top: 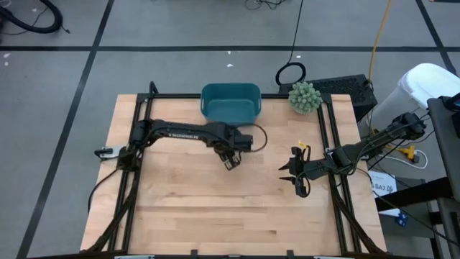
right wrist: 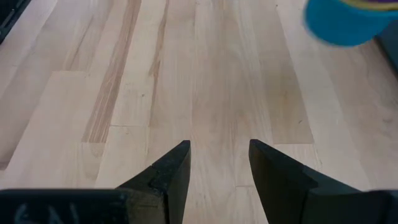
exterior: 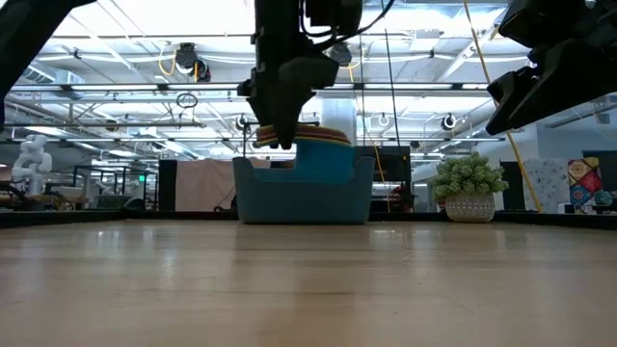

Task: Nest measuring cups in basket
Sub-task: Put the nested measuring cups into the blue bin

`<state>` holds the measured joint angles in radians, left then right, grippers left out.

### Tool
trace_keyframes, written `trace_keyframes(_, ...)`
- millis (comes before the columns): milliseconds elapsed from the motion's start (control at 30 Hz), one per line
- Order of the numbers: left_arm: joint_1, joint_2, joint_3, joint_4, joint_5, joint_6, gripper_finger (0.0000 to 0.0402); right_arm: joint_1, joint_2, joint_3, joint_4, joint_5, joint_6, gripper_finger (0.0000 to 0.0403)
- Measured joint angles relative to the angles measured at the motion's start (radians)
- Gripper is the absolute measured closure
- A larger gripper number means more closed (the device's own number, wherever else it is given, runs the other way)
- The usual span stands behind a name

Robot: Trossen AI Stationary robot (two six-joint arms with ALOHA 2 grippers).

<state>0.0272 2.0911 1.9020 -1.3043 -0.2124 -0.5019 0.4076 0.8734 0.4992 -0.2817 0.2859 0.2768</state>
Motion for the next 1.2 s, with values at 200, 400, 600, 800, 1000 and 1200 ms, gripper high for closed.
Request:
trace_keyframes(200,0.120,0.000,0.074,-0.070,-0.025,0.139,0.0256,0.000,0.000,0.000,0.000,-0.002,0.022,0.0245)
trace_keyframes(400,0.223,0.000,0.186,-0.063,-0.025,0.303,0.0256,0.000,0.000,0.000,0.000,-0.002,0.037,0.0245)
trace_keyframes(600,0.324,-0.001,0.215,-0.061,-0.026,0.449,0.0256,0.000,0.000,0.000,0.000,-0.002,0.049,0.0245)
trace_keyframes(800,0.395,-0.001,0.215,-0.025,-0.004,0.604,0.0256,0.000,0.000,0.000,0.000,-0.002,0.053,0.0245)
trace_keyframes(1000,0.441,-0.001,0.188,0.049,0.065,0.701,0.0256,0.000,0.000,0.000,0.002,0.002,0.064,0.0245)
trace_keyframes(1200,0.480,0.001,0.074,0.132,0.101,0.761,0.0256,0.000,0.000,0.000,0.037,0.003,0.075,0.0245)
